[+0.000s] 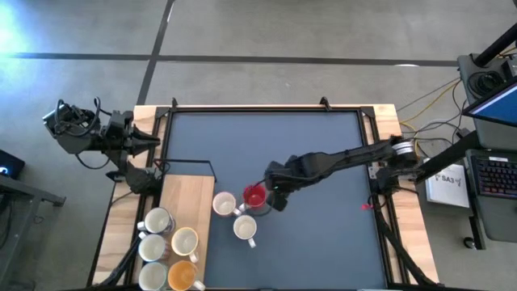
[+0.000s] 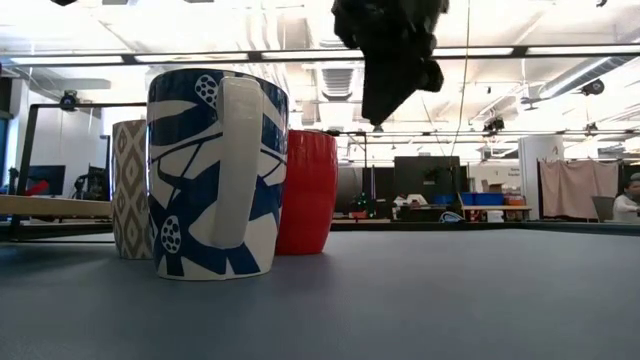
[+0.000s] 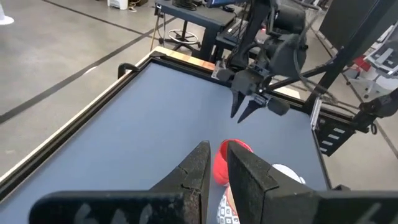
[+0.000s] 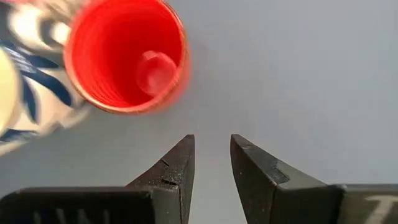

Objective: Place coffee mugs
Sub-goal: Put the patterned gray mug on the shelf

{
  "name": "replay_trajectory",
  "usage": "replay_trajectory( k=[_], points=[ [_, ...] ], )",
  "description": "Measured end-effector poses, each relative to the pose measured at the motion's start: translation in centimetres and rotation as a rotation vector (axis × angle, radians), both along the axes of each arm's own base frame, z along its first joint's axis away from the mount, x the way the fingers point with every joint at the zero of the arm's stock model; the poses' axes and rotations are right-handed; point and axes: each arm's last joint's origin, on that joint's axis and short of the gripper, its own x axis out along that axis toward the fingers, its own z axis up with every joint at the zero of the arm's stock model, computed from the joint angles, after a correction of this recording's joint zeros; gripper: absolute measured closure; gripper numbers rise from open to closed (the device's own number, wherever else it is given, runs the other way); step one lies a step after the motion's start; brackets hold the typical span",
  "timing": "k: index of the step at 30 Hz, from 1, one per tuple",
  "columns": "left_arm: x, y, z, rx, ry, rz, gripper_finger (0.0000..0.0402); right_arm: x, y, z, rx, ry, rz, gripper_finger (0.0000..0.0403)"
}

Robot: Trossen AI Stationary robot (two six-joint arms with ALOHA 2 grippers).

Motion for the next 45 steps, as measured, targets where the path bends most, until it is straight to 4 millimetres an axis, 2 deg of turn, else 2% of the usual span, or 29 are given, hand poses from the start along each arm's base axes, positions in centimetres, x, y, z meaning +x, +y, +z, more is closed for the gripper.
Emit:
replay_trajectory(
  k=[3, 6, 13, 20, 31, 39, 45],
  points=[
    [0.0, 0.0, 0.1, -0.012, -0.012, 0.004, 0.0365, -1.6, -0.6, -0.9, 0.024, -0.167, 0.008, 0.0312],
    [0.1, -0.1, 0.4, -0.034, -0.035, 0.005, 0.0365, -4.0, -0.9, -1.8, 0.028, -0.281, 0.019, 0.0312],
    [0.3, -0.1, 0.9, -0.052, -0.099, 0.068, 0.0365, -10.1, -2.5, -4.2, 0.055, -0.465, -0.03, 0.0312],
    [0.5, -0.1, 1.4, -0.054, -0.159, 0.16, 0.0365, -14.1, -3.5, -6.2, 0.029, -0.634, -0.005, 0.0312],
    [1.3, -0.8, 1.5, -0.027, -0.167, 0.223, 0.0365, -18.0, -4.2, -9.4, 0.008, -0.801, -0.001, 0.0312],
    [1.7, -1.1, 1.5, -0.087, -0.175, 0.24, 0.0365, -19.6, -4.3, -11.0, 0.015, -0.909, -0.004, 0.0312],
    [2.1, -1.5, 1.5, -0.093, -0.169, 0.246, 0.0365, -20.2, -4.3, -12.0, 0.008, -0.898, 0.001, 0.0312]
  ],
)
